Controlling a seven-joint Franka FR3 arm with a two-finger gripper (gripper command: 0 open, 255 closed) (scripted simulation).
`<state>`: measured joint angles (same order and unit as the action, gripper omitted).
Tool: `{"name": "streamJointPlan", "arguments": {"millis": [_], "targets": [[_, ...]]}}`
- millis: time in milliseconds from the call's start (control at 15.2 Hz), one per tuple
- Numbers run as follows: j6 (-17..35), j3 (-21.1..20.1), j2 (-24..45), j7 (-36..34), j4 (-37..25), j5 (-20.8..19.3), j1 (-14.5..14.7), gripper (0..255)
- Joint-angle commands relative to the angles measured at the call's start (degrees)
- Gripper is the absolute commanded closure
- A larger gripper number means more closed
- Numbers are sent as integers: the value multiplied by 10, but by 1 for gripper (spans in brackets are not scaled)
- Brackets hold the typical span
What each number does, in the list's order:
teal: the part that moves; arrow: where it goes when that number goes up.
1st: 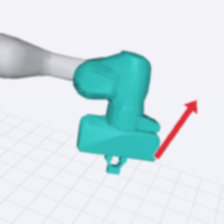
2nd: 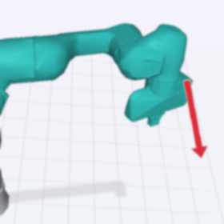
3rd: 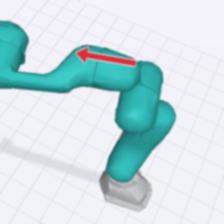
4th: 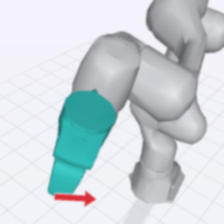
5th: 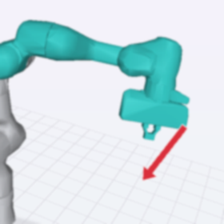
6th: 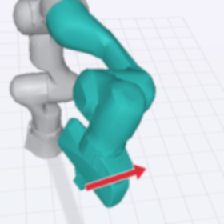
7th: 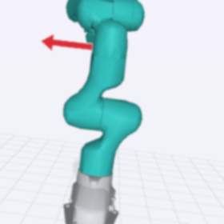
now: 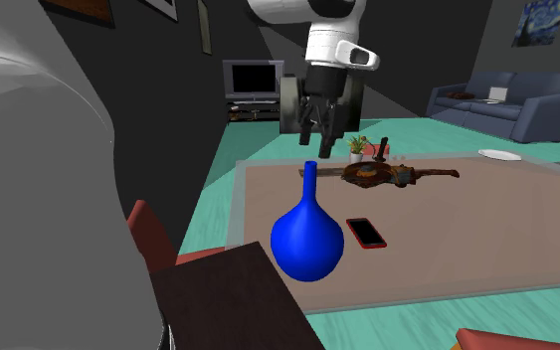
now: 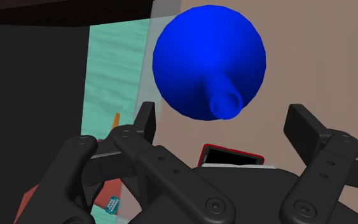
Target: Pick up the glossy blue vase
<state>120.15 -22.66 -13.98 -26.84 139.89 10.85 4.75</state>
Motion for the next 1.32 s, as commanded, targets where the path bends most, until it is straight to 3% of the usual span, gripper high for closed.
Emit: {"name": "streamJointPlan", "arguments": {"millis": [0, 528, 594, 1254], "targets": [[25, -8, 24, -10, -1, -4, 1, 0], [82, -14, 59, -16, 21, -12, 0, 0], [82, -13, 59, -15, 21, -12, -1, 255], [73, -13, 54, -15, 18, -10, 0, 255]]}}
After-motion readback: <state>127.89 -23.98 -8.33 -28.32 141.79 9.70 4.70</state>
